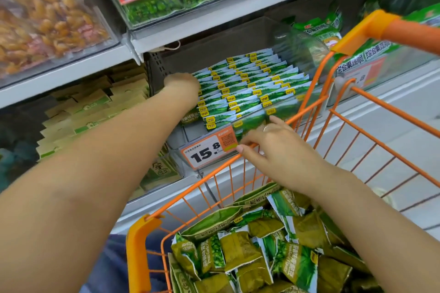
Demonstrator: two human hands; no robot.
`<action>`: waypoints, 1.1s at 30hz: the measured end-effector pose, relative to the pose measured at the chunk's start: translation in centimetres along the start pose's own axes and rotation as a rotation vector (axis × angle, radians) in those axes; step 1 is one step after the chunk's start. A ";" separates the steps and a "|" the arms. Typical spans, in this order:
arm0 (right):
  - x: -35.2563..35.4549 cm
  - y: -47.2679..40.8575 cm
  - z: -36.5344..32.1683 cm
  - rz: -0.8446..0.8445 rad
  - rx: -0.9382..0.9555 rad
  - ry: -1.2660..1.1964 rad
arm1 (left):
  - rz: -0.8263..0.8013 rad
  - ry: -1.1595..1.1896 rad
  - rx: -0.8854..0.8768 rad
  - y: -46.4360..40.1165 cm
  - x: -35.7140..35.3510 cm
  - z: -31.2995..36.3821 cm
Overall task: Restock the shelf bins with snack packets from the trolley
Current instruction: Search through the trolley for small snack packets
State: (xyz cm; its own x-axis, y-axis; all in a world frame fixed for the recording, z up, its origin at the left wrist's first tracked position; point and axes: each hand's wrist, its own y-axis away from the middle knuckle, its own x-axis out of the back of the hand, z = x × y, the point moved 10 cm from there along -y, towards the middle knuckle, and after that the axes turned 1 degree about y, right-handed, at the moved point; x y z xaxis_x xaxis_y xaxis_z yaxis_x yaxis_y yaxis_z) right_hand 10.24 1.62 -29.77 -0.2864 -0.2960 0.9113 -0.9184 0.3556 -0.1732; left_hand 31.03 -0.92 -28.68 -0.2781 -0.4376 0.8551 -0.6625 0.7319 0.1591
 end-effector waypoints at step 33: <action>7.8 4.8 -3.3 -0.003 -0.220 -0.656 | 0.268 1.723 -0.347 22.6 -2.0 0.4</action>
State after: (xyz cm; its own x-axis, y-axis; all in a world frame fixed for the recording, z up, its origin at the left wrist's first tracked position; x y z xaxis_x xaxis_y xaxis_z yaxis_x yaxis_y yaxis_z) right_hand 4.53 3.95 -22.23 -0.4533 -0.7474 0.4856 -0.8626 0.5051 -0.0279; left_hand 16.30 16.29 -27.05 0.7819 0.5247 0.3365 -0.4991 0.8504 -0.1665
